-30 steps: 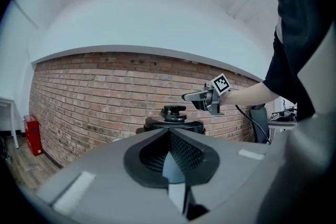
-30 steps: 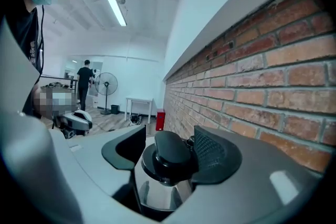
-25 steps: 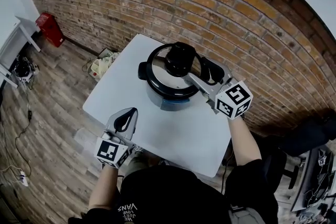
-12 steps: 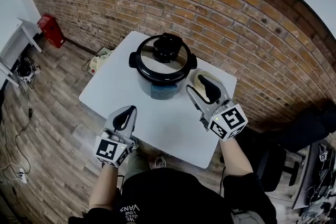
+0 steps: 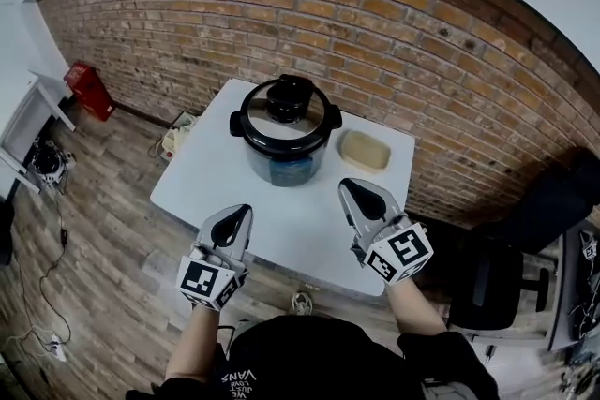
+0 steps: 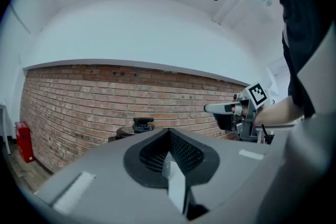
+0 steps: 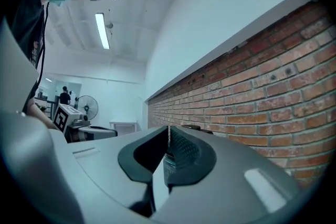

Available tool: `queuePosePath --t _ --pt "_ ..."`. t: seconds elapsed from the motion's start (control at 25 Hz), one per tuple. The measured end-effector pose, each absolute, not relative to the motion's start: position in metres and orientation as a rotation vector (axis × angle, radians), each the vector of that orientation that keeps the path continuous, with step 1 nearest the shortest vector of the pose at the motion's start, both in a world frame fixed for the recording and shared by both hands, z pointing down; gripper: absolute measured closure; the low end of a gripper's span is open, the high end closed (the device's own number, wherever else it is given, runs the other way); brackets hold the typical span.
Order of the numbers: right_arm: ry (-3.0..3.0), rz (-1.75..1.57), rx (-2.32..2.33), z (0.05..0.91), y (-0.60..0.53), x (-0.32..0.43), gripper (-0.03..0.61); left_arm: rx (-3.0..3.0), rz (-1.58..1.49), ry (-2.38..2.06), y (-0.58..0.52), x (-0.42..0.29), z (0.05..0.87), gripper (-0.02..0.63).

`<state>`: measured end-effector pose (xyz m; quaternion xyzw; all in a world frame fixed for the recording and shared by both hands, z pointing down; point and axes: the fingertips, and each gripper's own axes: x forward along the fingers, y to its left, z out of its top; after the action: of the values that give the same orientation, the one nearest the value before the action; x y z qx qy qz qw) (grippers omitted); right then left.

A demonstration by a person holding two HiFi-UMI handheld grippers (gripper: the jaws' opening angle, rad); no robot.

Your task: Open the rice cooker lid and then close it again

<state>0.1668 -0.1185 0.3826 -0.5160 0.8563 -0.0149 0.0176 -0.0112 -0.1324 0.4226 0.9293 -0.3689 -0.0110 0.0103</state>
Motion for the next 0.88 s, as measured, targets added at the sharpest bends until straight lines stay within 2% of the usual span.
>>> queuePosePath --t 0.12,0.88 --pt "2.604 -0.062 -1.667 0.381 -0.105 0.159 0.572 2.913 -0.031 -1.105 -0.130 -0.020 0.415 0.612" --pt "2.365 -0.201 -1.955 0.408 -0.009 0.062 0.572 3.005 -0.015 -0.760 -0.076 -0.103 0.415 0.612"
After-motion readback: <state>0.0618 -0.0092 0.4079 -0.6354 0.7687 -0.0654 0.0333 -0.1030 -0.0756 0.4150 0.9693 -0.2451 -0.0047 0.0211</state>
